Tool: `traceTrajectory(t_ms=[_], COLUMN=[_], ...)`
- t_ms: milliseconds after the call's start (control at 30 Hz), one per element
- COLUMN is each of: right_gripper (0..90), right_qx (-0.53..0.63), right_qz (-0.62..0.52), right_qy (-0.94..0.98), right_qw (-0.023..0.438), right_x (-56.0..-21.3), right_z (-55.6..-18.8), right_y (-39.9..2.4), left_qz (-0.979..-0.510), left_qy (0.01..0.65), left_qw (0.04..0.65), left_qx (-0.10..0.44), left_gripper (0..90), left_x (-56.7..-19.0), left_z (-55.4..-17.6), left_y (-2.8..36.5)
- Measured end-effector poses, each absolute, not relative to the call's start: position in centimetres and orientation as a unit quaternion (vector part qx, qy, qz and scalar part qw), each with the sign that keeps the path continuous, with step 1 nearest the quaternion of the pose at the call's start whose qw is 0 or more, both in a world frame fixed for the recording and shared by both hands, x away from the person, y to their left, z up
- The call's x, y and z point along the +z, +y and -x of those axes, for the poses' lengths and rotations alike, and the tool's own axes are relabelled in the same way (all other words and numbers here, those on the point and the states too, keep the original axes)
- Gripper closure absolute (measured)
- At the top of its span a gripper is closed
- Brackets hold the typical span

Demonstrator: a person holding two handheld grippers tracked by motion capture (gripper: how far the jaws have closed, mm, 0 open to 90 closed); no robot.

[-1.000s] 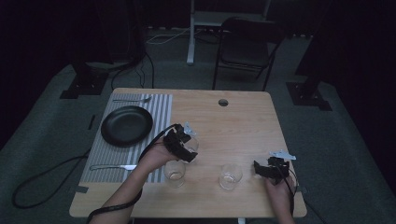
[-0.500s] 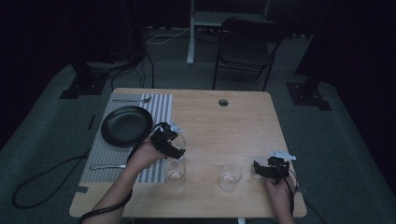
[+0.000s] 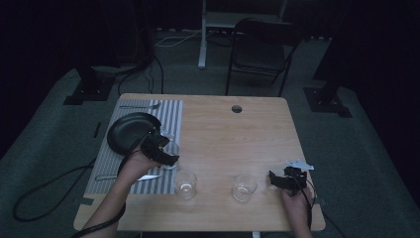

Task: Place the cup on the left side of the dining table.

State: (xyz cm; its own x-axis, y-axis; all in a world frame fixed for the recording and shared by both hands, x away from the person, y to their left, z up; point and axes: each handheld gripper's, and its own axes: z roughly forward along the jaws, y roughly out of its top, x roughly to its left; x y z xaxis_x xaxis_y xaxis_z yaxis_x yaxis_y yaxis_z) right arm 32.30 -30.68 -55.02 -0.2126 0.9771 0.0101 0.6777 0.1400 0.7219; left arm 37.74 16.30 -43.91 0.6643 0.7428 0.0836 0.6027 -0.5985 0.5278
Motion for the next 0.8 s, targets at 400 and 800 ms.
traceTrajectory(t_ms=[400, 800], right_gripper=[12.5, 12.5], right_qx=[0.308, 0.309], right_qz=[-0.579, -0.579], right_qy=[0.715, 0.715], right_qw=[0.243, 0.243], right_x=[-55.0, -55.0], right_z=[-32.3, -32.3], right_y=[-30.7, -30.7], left_qz=[-0.857, -0.847], left_qy=[0.432, 0.454], left_qw=[0.233, 0.224], left_qx=[0.158, 0.162], left_gripper=[18.6, 18.6], left_x=[-44.7, -45.9], left_z=[-38.3, -39.2], left_y=[18.9, 19.9])
